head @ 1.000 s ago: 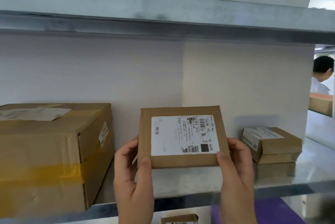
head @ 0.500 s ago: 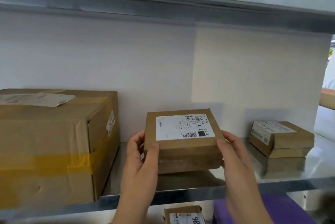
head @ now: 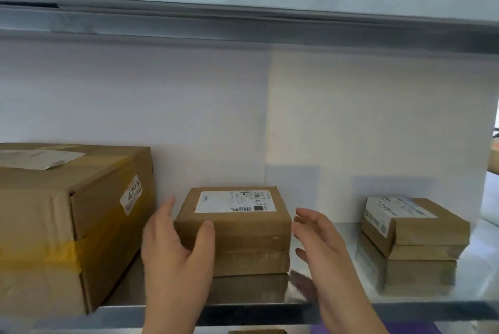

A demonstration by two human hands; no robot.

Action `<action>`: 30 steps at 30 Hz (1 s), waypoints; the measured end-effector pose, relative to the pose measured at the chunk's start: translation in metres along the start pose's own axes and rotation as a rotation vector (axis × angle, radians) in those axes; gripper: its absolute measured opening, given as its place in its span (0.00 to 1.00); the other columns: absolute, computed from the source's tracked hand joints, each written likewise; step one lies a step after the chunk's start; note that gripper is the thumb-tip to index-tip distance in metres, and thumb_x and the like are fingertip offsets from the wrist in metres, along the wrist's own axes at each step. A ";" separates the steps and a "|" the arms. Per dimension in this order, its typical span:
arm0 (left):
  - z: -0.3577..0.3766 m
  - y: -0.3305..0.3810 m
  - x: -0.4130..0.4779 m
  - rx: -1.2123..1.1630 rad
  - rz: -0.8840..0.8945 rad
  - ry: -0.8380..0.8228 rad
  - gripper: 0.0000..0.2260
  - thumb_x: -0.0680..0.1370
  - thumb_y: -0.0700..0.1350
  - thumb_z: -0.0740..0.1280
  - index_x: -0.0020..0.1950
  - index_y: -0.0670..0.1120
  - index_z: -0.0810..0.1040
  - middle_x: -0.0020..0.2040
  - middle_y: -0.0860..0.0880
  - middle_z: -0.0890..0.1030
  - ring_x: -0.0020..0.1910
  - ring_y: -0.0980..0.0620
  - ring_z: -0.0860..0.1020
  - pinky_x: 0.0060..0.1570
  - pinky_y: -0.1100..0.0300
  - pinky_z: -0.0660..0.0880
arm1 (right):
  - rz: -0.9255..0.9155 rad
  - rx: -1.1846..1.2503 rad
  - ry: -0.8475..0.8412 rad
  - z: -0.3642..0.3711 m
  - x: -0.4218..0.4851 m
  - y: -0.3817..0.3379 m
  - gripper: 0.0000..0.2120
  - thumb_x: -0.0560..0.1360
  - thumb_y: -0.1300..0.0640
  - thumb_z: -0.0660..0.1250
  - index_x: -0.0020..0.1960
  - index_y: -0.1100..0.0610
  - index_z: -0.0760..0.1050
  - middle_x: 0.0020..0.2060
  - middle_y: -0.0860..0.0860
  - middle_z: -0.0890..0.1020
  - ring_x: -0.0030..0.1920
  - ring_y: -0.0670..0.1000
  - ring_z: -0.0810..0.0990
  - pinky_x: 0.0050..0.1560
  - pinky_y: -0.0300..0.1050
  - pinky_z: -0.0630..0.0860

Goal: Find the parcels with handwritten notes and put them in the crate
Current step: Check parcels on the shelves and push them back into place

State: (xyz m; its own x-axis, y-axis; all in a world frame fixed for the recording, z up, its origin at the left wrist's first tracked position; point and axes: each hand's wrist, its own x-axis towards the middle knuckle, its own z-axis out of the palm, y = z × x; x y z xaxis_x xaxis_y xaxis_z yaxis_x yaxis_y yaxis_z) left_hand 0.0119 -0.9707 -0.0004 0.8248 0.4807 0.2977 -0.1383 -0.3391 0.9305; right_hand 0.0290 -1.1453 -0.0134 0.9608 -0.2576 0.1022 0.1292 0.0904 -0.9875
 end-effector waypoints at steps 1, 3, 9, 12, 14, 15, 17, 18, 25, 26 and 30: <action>0.005 0.005 -0.006 0.009 0.088 0.064 0.28 0.78 0.47 0.69 0.75 0.58 0.63 0.77 0.53 0.62 0.75 0.50 0.61 0.72 0.47 0.63 | -0.021 -0.010 -0.001 -0.007 0.001 -0.003 0.08 0.80 0.52 0.65 0.56 0.40 0.76 0.54 0.35 0.77 0.53 0.40 0.76 0.58 0.54 0.79; 0.019 0.015 -0.022 -0.022 0.295 0.141 0.23 0.77 0.46 0.69 0.68 0.62 0.67 0.75 0.54 0.62 0.74 0.55 0.60 0.68 0.56 0.60 | -0.081 -0.015 0.000 -0.021 0.003 -0.006 0.10 0.80 0.54 0.66 0.56 0.41 0.77 0.57 0.37 0.78 0.58 0.40 0.76 0.59 0.49 0.76; 0.084 0.043 -0.067 -0.306 0.551 0.034 0.18 0.71 0.48 0.65 0.61 0.60 0.75 0.62 0.60 0.74 0.65 0.63 0.72 0.61 0.76 0.65 | -0.233 -0.028 0.062 -0.081 0.012 -0.019 0.11 0.78 0.57 0.66 0.56 0.43 0.79 0.58 0.38 0.79 0.61 0.40 0.76 0.58 0.41 0.72; 0.125 0.052 -0.084 -0.361 0.428 -0.213 0.22 0.69 0.54 0.65 0.63 0.60 0.74 0.61 0.64 0.76 0.65 0.60 0.74 0.63 0.64 0.70 | -0.279 -0.042 0.141 -0.117 0.018 -0.024 0.11 0.78 0.59 0.66 0.54 0.44 0.79 0.57 0.44 0.81 0.60 0.44 0.78 0.59 0.45 0.74; 0.152 0.056 -0.091 -0.323 0.314 -0.394 0.23 0.69 0.53 0.67 0.63 0.64 0.71 0.60 0.67 0.76 0.65 0.66 0.73 0.65 0.64 0.70 | -0.308 -0.066 0.221 -0.141 0.021 -0.028 0.11 0.78 0.59 0.66 0.53 0.43 0.79 0.56 0.43 0.81 0.56 0.42 0.79 0.56 0.42 0.73; 0.165 0.058 -0.094 -0.312 0.261 -0.468 0.21 0.71 0.52 0.68 0.63 0.65 0.70 0.60 0.68 0.75 0.64 0.67 0.73 0.67 0.62 0.70 | -0.325 -0.083 0.264 -0.152 0.023 -0.029 0.11 0.78 0.58 0.67 0.53 0.43 0.80 0.56 0.43 0.81 0.55 0.40 0.79 0.55 0.41 0.72; 0.186 0.062 -0.100 -0.306 0.170 -0.569 0.20 0.76 0.47 0.70 0.62 0.65 0.69 0.62 0.66 0.74 0.65 0.65 0.73 0.67 0.61 0.70 | -0.340 -0.087 0.331 -0.175 0.027 -0.032 0.10 0.78 0.57 0.67 0.53 0.43 0.80 0.55 0.41 0.81 0.51 0.35 0.79 0.55 0.41 0.73; 0.194 0.065 -0.103 -0.304 0.125 -0.601 0.20 0.78 0.45 0.70 0.64 0.64 0.69 0.63 0.65 0.73 0.66 0.63 0.72 0.67 0.61 0.69 | -0.326 -0.075 0.352 -0.186 0.029 -0.034 0.09 0.78 0.56 0.68 0.53 0.43 0.79 0.52 0.37 0.82 0.48 0.33 0.78 0.54 0.40 0.73; 0.226 0.082 -0.116 -0.427 -0.153 -0.639 0.26 0.81 0.45 0.65 0.77 0.60 0.64 0.66 0.60 0.72 0.59 0.63 0.73 0.52 0.64 0.68 | -0.138 -0.181 0.361 -0.234 0.047 -0.030 0.25 0.79 0.47 0.64 0.75 0.39 0.62 0.72 0.45 0.69 0.71 0.49 0.68 0.64 0.48 0.66; 0.230 0.083 -0.117 -0.436 -0.171 -0.641 0.26 0.81 0.45 0.65 0.77 0.60 0.63 0.60 0.62 0.73 0.52 0.66 0.73 0.46 0.66 0.69 | -0.105 -0.189 0.329 -0.238 0.049 -0.028 0.26 0.80 0.47 0.63 0.76 0.40 0.61 0.74 0.46 0.68 0.72 0.51 0.67 0.65 0.49 0.66; 0.241 0.083 -0.118 -0.424 -0.210 -0.650 0.23 0.80 0.44 0.65 0.75 0.57 0.67 0.52 0.65 0.76 0.52 0.64 0.76 0.57 0.59 0.74 | -0.043 -0.203 0.211 -0.244 0.054 -0.022 0.24 0.81 0.52 0.61 0.77 0.45 0.63 0.70 0.47 0.72 0.67 0.50 0.71 0.64 0.47 0.68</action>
State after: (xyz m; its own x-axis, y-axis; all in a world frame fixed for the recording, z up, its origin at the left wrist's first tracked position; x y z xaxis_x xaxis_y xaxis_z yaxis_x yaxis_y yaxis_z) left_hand 0.0351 -1.2504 -0.0098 0.9928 -0.1112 0.0455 -0.0338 0.1048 0.9939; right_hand 0.0178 -1.3955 -0.0152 0.8807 -0.4533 0.1378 0.0960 -0.1141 -0.9888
